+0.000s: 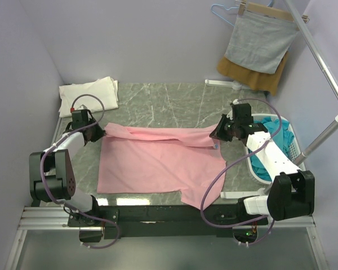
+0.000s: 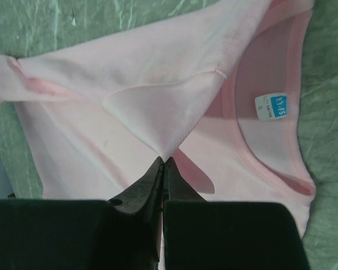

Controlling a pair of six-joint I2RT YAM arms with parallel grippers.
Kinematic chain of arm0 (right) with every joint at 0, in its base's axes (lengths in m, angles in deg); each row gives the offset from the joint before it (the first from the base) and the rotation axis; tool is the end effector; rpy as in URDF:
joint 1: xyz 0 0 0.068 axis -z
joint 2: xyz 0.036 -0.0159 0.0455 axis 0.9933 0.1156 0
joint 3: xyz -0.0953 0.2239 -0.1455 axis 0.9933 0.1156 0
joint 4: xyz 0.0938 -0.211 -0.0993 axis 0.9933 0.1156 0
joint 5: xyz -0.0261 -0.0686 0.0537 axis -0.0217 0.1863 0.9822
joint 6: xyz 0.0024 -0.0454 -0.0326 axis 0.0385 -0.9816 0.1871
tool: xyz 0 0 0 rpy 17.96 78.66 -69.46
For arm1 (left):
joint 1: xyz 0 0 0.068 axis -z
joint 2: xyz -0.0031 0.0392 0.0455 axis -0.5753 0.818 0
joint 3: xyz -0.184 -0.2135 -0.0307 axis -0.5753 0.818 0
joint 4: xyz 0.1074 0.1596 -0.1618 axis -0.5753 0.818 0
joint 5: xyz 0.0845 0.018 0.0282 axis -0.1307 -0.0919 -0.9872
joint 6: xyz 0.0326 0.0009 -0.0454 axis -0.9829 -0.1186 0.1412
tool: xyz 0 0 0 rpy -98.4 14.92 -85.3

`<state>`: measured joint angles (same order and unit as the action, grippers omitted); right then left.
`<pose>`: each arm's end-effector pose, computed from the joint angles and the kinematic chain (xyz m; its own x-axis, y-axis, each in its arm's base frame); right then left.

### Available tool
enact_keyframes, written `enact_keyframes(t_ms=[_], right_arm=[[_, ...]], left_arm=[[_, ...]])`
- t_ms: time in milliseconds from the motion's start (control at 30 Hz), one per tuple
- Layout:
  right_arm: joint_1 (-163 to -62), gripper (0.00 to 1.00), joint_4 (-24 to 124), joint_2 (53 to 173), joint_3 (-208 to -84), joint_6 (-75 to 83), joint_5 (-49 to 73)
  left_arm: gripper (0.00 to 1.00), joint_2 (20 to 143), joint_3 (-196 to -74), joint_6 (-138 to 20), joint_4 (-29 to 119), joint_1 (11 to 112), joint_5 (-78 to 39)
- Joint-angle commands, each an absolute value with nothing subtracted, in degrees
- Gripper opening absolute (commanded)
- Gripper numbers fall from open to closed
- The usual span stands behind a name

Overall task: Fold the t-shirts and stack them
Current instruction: Fold the flattened tshirt in 1/3 of the way

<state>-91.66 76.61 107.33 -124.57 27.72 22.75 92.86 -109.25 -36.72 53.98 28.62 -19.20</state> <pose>0.2592 0.0502 0.2672 -0.8138 0.3670 -0.4506 0.0791 0.8381 0.5397 0.2965 0.0279 0.2019 -0.5965 -0.6223 -0.5069 -0.4107 0.7792 -0.4735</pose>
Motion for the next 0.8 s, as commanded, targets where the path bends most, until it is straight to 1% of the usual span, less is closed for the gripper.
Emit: enact_keyframes(t_ms=[0, 200, 467, 633, 667, 700, 733, 767], right_arm=[[-91.0, 0.0, 78.5, 105.5, -127.9, 27.2, 17.3], [-90.8, 0.0, 81.4, 105.8, -128.1, 26.2, 13.7], [-90.9, 0.0, 86.5, 105.9, -126.7, 25.9, 13.9], [-91.5, 0.0, 88.2, 107.3, -122.6, 25.3, 14.2], [-92.0, 0.28, 88.3, 107.5, -121.8, 25.2, 13.9], [-92.2, 0.42, 88.5, 107.7, -120.5, 25.5, 12.6], [-92.6, 0.54, 89.4, 107.5, -120.3, 25.8, 11.0], [-92.9, 0.76, 89.8, 107.1, -120.2, 26.5, 6.4]], left_arm=[[0.01, 93.9, -115.0, -37.5, 54.1, 28.6, -23.5], [0.01, 98.8, -119.7, -39.2, 56.7, 28.4, -24.9], [0.01, 98.6, -118.3, -39.6, 59.4, 28.5, -26.2], [0.01, 99.7, -118.1, -39.7, 60.5, 28.8, -26.3], [0.08, 99.8, -118.1, -39.5, 61.0, 29.0, -26.9], [0.27, 99.8, -117.9, -39.6, 61.1, 29.1, -27.3], [0.51, 99.6, -117.9, -39.3, 61.5, 29.2, -27.8], [0.95, 99.3, -117.3, -38.8, 61.9, 29.2, -27.8]])
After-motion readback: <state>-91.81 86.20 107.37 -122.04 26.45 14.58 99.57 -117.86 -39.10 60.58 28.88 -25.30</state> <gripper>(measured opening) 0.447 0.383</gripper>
